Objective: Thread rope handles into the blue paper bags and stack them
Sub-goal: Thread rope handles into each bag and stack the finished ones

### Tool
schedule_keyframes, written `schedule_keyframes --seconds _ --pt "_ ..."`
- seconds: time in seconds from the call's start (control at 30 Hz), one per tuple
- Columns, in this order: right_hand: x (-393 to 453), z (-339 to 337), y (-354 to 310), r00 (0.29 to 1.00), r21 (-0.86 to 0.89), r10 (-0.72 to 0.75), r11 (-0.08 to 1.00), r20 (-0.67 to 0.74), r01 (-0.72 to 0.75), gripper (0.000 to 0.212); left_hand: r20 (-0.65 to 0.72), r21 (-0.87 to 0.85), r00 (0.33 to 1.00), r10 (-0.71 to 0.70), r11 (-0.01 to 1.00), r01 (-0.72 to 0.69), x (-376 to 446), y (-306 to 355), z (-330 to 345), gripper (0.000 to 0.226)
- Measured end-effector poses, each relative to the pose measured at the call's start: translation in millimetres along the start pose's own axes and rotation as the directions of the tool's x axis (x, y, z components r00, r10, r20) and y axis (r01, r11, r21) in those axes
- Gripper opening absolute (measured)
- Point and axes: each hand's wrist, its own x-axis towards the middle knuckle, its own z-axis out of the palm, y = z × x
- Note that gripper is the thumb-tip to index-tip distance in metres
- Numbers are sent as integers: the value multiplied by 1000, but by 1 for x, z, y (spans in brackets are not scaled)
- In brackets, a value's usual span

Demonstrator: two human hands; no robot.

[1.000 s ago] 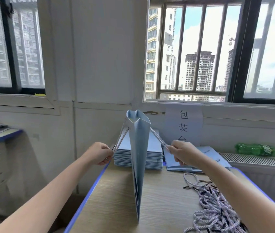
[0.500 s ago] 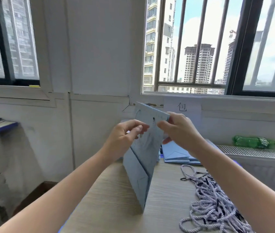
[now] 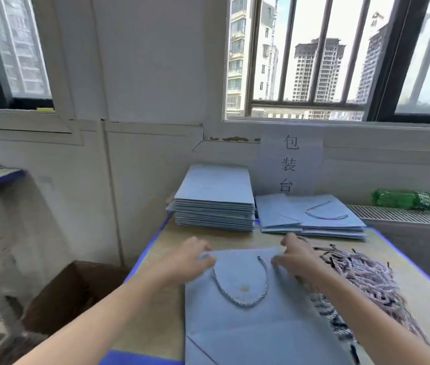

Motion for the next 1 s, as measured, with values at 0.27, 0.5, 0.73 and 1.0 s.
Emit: schedule_keyframes --seconds 0.27,0.5,0.73,1.0 --pt "6 18 -29 911 -282 -402 867 91 411 50 -57 -44 997 -58 997 56 46 11 40 33" --pt "14 39 -19 905 -369 -332 832 266 414 59 -20 154 999 -34 987 37 61 8 55 60" --pt "14 33 -13 903 -124 -393 901 175 416 50 20 201 1000 -23 979 19 67 18 52 64" --pt "19 28 -10 893 -312 -390 839 225 445 58 44 163 998 49 985 -56 65 13 57 61"
